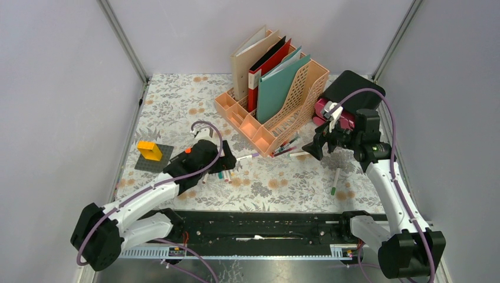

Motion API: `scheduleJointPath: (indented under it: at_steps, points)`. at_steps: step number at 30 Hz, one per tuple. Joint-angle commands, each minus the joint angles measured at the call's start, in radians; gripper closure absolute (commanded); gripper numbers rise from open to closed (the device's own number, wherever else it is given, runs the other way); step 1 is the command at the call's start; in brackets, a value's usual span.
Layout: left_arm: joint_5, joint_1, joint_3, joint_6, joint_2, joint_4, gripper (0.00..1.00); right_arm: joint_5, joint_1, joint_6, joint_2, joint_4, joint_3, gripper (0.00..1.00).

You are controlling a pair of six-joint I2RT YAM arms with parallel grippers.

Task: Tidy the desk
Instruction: Place the stationery in the drawer.

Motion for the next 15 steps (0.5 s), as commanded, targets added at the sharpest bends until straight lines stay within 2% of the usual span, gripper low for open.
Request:
scheduleJointPath:
  at_steps: [1, 6, 11, 15]
  points:
    - [-0.098, -0.011, 0.041, 0.149, -0.053, -0.041, 0.01, 0.001, -0.003, -0.016, -0.014, 0.026, -0.003, 0.0]
    - [-0.139, -0.01, 0.024, 0.17, -0.06, -0.091, 0.01, -0.002, -0.003, -0.015, -0.014, 0.026, -0.003, 0.0]
    - [-0.202, -0.011, 0.044, 0.161, 0.016, -0.138, 0.02, -0.008, -0.003, -0.013, -0.011, 0.025, -0.001, 0.0]
    - [-0.217, -0.009, 0.054, 0.161, 0.071, -0.135, 0.1, -0.005, -0.003, -0.012, -0.012, 0.025, -0.001, 0.0]
